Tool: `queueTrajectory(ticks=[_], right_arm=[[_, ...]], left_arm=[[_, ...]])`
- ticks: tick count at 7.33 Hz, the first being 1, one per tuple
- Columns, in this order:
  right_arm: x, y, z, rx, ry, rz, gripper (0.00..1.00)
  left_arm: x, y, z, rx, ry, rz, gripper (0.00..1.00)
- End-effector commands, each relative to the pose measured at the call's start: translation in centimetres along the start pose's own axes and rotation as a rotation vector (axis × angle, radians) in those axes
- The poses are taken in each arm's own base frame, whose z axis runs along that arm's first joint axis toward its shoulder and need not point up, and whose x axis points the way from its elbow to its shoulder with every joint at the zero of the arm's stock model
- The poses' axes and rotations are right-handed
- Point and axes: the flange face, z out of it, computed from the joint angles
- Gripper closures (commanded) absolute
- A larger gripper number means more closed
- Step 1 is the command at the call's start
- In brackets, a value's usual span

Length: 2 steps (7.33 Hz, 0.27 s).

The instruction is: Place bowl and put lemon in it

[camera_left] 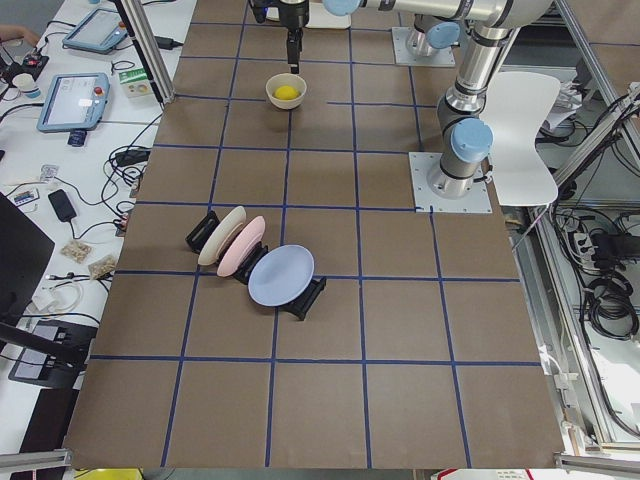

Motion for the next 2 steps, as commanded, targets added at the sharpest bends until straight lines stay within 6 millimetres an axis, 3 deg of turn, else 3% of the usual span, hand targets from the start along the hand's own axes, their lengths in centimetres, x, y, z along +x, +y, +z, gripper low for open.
queueTrajectory(ticks=[1,2], right_arm=[[-0.05,0.73,0.35,-0.004,-0.001,0.000,0.00],[-0.03,0.70,0.50,-0.007,0.000,-0.001,0.00]], left_arm=[[-0.02,-0.02,-0.19,0.004,-0.001,-0.001,0.00],[0.09,0.45,-0.20,0.004,-0.001,0.002,0.00]])
